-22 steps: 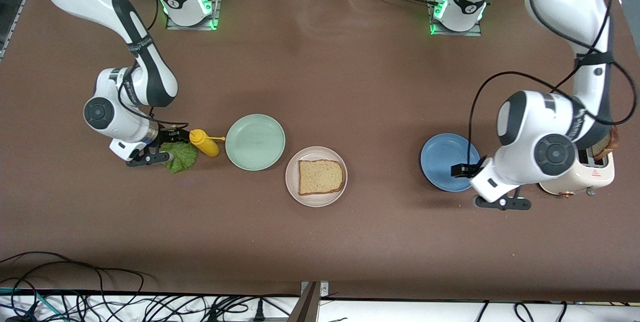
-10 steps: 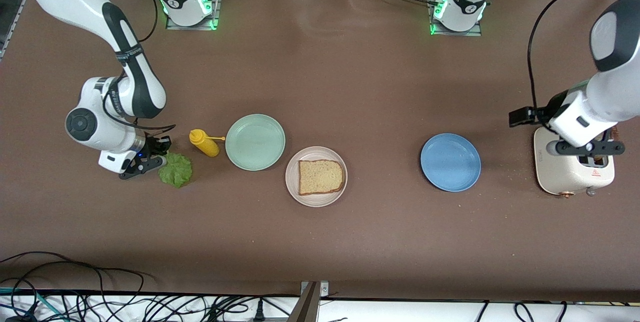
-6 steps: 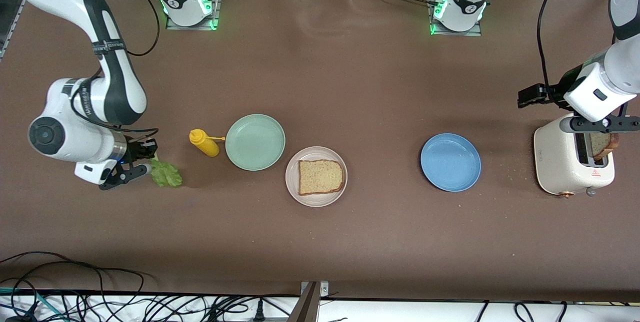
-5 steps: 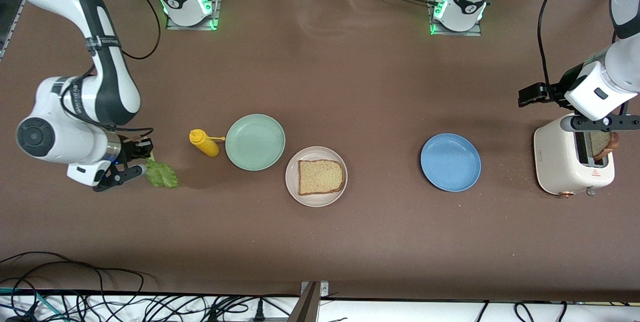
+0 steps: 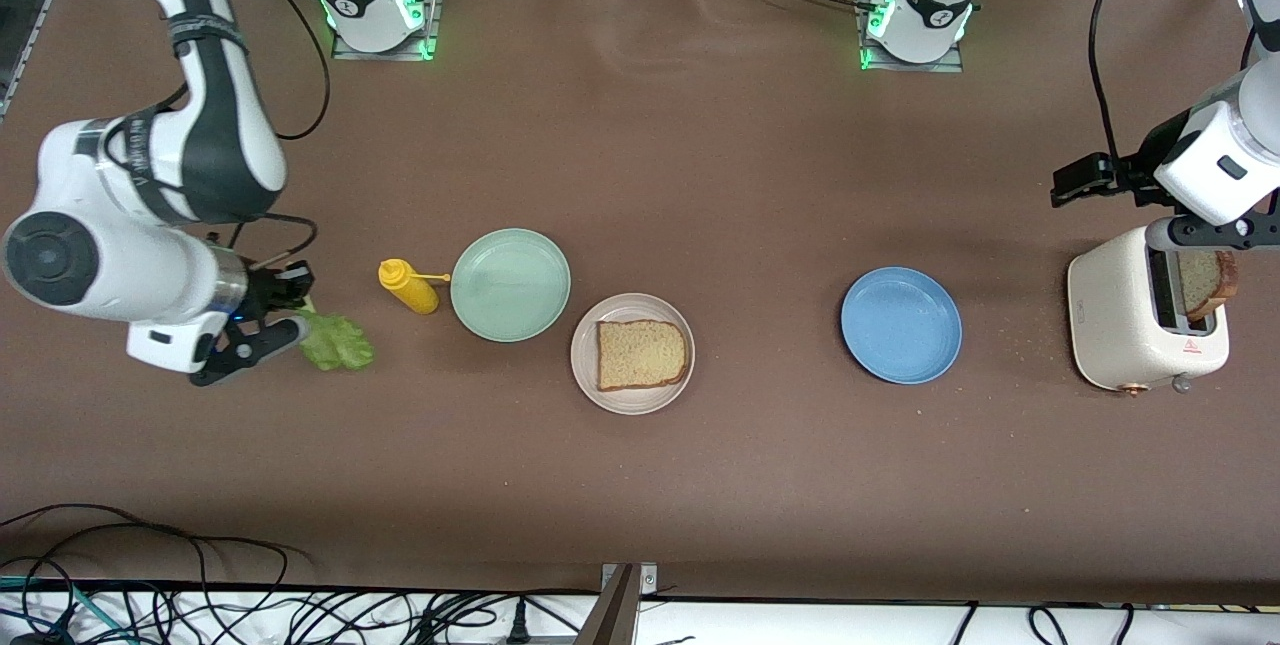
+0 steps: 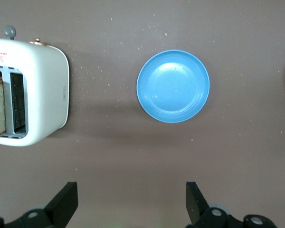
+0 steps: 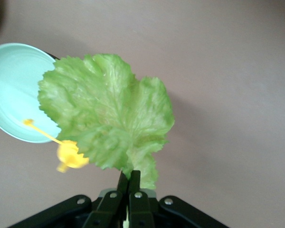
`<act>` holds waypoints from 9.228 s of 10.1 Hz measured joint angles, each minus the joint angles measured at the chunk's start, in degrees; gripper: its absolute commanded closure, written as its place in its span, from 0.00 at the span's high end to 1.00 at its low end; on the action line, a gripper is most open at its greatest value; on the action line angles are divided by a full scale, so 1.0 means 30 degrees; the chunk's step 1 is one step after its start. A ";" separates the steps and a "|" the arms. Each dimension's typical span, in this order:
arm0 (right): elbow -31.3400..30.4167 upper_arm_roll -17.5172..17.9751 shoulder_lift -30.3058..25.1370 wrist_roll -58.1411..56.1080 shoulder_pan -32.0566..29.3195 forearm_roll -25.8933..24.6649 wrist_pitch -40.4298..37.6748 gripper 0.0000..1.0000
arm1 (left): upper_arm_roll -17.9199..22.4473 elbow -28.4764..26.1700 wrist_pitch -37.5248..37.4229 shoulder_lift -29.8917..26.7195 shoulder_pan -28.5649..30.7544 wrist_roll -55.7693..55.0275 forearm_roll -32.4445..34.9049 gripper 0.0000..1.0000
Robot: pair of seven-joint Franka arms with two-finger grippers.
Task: Make sandwich on beige plate with both arms
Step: 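Carry the lettuce with the right gripper and lay it on the bread, then open the right gripper and draw it back from the beige plate, then reach the right gripper to the yellow mustard bottle and grasp it, then lift the mustard bottle with the right gripper toward the beige plate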
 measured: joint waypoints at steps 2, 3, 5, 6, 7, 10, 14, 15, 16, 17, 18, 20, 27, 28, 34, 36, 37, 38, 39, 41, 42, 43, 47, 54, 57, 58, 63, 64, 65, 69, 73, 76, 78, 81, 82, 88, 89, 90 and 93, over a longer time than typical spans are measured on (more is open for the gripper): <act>0.0222 0.0113 0.0239 0.4876 0.2170 0.0003 0.0104 0.00 | -0.0055 0.0036 -0.0484 -0.0016 0.0006 0.0000 -0.0161 1.00; 0.0264 0.0140 0.0547 0.7325 0.3473 -0.0002 0.0564 0.00 | -0.0095 0.0154 -0.0748 -0.0025 0.0007 0.0000 -0.0279 1.00; 0.0277 0.0153 0.1487 1.0966 0.5334 -0.0007 0.2628 0.00 | -0.0136 0.0428 -0.1129 -0.0016 0.0007 0.0000 -0.0309 1.00; 0.0284 0.0151 0.2009 1.2419 0.5916 -0.0007 0.3901 0.00 | -0.0147 0.0427 -0.1176 0.0008 0.0009 0.0000 -0.0312 1.00; 0.0286 0.0155 0.2574 1.3925 0.6449 -0.0005 0.5292 0.00 | -0.0156 0.0428 -0.1189 0.0049 0.0011 0.0000 -0.0313 1.00; 0.0316 0.0203 0.4361 1.7769 0.7730 0.0043 1.0536 0.00 | -0.0144 0.0428 -0.1203 0.0291 0.0054 0.0000 -0.0314 1.00; 0.0378 0.0852 0.6161 1.9208 0.8335 0.0507 1.3919 0.08 | -0.0147 0.0434 -0.1203 0.0576 0.0122 0.0000 -0.0314 1.00; 0.0398 0.0855 0.6501 1.9288 0.8491 0.0512 1.4238 0.67 | -0.0151 0.0434 -0.1203 0.0590 0.0124 0.0000 -0.0314 1.00; 0.0409 0.0856 0.6763 1.9299 0.8541 0.0522 1.4348 1.00 | -0.0149 0.0434 -0.1204 0.0607 0.0126 0.0000 -0.0314 1.00; 0.0434 0.0847 0.6919 1.9302 0.8537 0.0527 1.4366 1.00 | -0.0147 0.0434 -0.1204 0.0628 0.0126 0.0000 -0.0314 1.00; 0.0480 0.0833 0.6978 1.9297 0.8528 0.0526 1.4368 1.00 | -0.0151 0.0434 -0.1204 0.0656 0.0126 0.0000 -0.0314 1.00; 0.0915 0.0700 0.6823 1.9254 0.8470 0.0523 1.2831 1.00 | -0.0147 0.0434 -0.1203 0.0700 0.0127 0.0000 -0.0314 1.00; 0.1599 -0.0983 0.2076 1.2378 0.6481 0.0556 0.0525 1.00 | -0.0167 0.0445 -0.1203 0.0800 0.0129 0.0000 -0.0314 1.00; 0.1596 -0.1436 0.1504 1.0105 0.5807 0.0590 -0.1323 1.00 | -0.0179 0.0450 -0.1203 0.0811 0.0128 0.0000 -0.0314 1.00; 0.0004 -0.5814 -0.0443 -0.1461 0.4784 0.1206 -0.4522 1.00 | -0.0197 0.0466 -0.1203 0.0854 0.0126 0.0000 -0.0314 1.00; -0.0887 -0.6335 -0.0471 -0.4322 0.4008 0.2602 -0.3902 1.00 | -0.0194 0.0466 -0.1203 0.0874 0.0126 0.0000 -0.0314 1.00; -0.1384 -0.6402 -0.0464 -0.6194 0.3303 0.3444 -0.3428 1.00 | -0.0198 0.0467 -0.1203 0.0908 0.0126 0.0000 -0.0314 1.00; -0.1757 -0.6459 -0.0460 -0.8244 0.2497 0.4555 -0.3124 1.00 | -0.0207 0.0467 -0.1203 0.0947 0.0121 0.0000 -0.0314 1.00; -0.2102 -0.6480 -0.0442 -1.0125 0.1646 0.5676 -0.2989 1.00 | -0.0216 0.0467 -0.1203 0.0972 0.0119 0.0000 -0.0314 1.00; -0.2978 -0.6476 -0.0361 -1.4008 0.0490 0.7445 -0.2515 1.00 | -0.0211 0.0471 -0.1203 0.0982 0.0120 0.0000 -0.0314 1.00; -0.3484 -0.6475 -0.0275 -1.6290 0.0152 0.8178 -0.2028 1.00 | -0.0210 0.0473 -0.1203 0.0986 0.0120 0.0000 -0.0314 1.00; -0.3928 -0.6474 -0.0147 -1.8458 -0.0162 0.9172 -0.1518 1.00 | -0.0210 0.0474 -0.1203 0.0988 0.0120 0.0000 -0.0314 1.00; -0.4737 -0.6463 0.1637 -2.6102 -0.1197 1.4152 -0.1018 1.00 | -0.0212 0.0482 -0.1203 0.1007 0.0122 0.0000 -0.0314 1.00; -0.4990 -0.6411 0.5268 -3.4860 -0.2233 2.0566 -0.3682 1.00 | -0.0205 0.0497 -0.1203 0.1021 0.0123 0.0000 -0.0313 1.00; -0.4972 -0.5849 0.6044 -3.5879 -0.2304 2.1803 -0.4201 1.00 | -0.0204 0.0500 -0.1203 0.1023 0.0123 0.0000 -0.0313 1.00; -0.4972 -0.5566 0.6092 -3.6274 -0.2380 2.2020 -0.4592 1.00 | -0.0204 0.0500 -0.1203 0.1024 0.0124 0.0000 -0.0313 1.00; -0.4941 -0.5050 0.7864 -3.9975 -0.2745 2.4284 -0.5574 1.00 | -0.0204 0.0501 -0.1203 0.1025 0.0124 0.0000 -0.0313 1.00; -0.4900 -0.4992 0.7906 -4.0128 -0.2751 2.4538 -0.5687 1.00 | -0.0204 0.0502 -0.1203 0.1026 0.0124 0.0000 -0.0313 1.00; -0.4892 -0.4954 0.7950 -4.0234 -0.2759 2.4791 -0.5966 1.00 | -0.0203 0.0502 -0.1203 0.1026 0.0124 0.0000 -0.0313 1.00; -0.4893 -0.4689 0.8210 -4.0613 -0.2833 2.5324 -0.6796 0.34 | -0.0204 0.0502 -0.1203 0.1026 0.0124 0.0000 -0.0313 1.00; -0.4530 -0.4640 0.8215 -3.9379 -0.2913 2.5554 -0.6921 0.16 | -0.0204 0.0502 -0.1203 0.1058 0.0124 0.0000 -0.0313 1.00; -0.3157 -0.4558 0.8203 -3.5650 -0.2577 2.5553 -0.6760 0.08 | -0.0203 0.0502 -0.1203 0.1076 0.0125 0.0000 -0.0313 1.00; -0.2188 -0.4564 0.8144 -3.2997 -0.2212 2.5381 -0.6132 0.08 | -0.0201 0.0502 -0.1203 0.1086 0.0126 0.0000 -0.0313 1.00; -0.0076 -0.4569 0.7930 -2.8823 -0.1686 2.3912 -0.5248 0.08 | -0.0201 0.0502 -0.1203 0.1097 0.0130 0.0000 -0.0313 1.00; 0.0620 -0.4569 0.7901 -2.7730 -0.1499 2.3339 -0.5012 0.07 | -0.0201 0.0502 -0.1203 0.1097 0.0130 0.0000 -0.0313 1.00; 0.3560 -0.4571 0.7892 -2.0491 0.1035 1.8951 -0.1280 0.07 | -0.0200 0.0503 -0.1202 0.1114 0.0132 0.0000 -0.0313 1.00; 0.3944 -0.4571 0.7889 -1.9235 0.1621 1.7907 -0.0776 0.07 | -0.0200 0.0503 -0.1202 0.1116 0.0132 0.0000 -0.0313 1.00; 0.4167 -0.4573 0.7893 -1.8158 0.2229 1.6745 -0.0431 0.07 | -0.0200 0.0503 -0.1203 0.1120 0.0132 0.0000 -0.0313 1.00; 0.5178 -0.4578 0.7867 -1.4850 0.4000 1.2758 0.0075 0.07 | -0.0199 0.0503 -0.1202 0.1133 0.0133 0.0000 -0.0313 1.00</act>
